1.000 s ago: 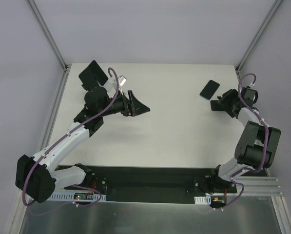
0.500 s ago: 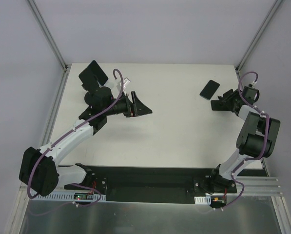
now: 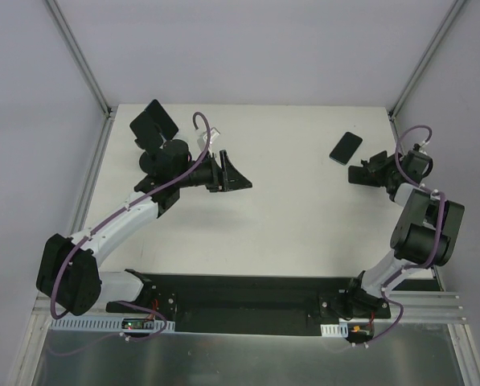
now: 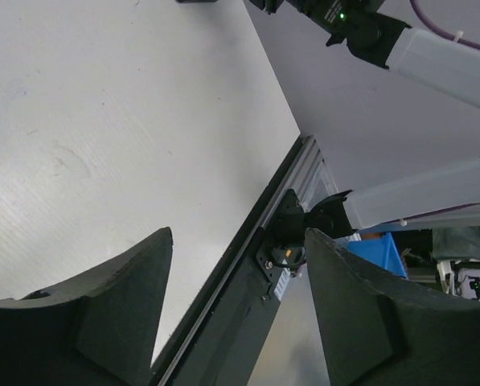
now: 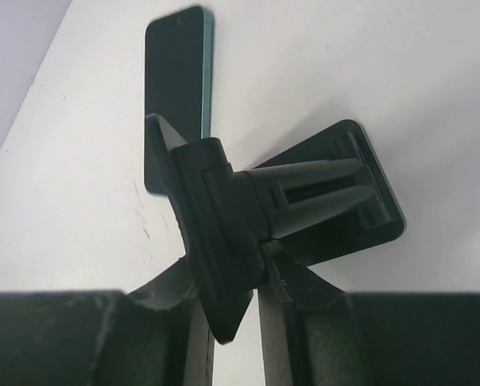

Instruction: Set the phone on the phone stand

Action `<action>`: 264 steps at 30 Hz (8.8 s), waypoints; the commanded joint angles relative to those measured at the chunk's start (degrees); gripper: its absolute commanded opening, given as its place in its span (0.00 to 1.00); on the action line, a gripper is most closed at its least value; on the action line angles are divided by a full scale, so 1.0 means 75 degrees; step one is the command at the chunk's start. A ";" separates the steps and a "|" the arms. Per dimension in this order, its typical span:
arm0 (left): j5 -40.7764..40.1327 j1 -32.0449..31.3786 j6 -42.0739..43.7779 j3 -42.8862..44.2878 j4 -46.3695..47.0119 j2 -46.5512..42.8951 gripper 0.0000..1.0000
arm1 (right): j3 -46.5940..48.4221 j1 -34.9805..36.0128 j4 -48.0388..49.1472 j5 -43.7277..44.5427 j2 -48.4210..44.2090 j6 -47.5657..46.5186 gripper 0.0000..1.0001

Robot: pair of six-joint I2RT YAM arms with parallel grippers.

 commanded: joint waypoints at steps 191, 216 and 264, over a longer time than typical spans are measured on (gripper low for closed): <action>0.2251 0.1027 -0.1992 0.0049 0.2087 0.1515 0.75 | 0.3369 0.2996 -0.8634 0.3214 0.1909 -0.0678 0.90; 0.0602 0.0103 0.1508 0.0974 -0.0886 0.1164 0.66 | 0.2513 0.3065 -0.7615 0.2569 0.1487 -0.1427 0.53; -0.2623 0.1411 0.6047 0.0251 -0.3256 -0.0755 0.00 | 0.1188 0.3463 -0.5610 0.0435 0.0291 -0.1545 0.19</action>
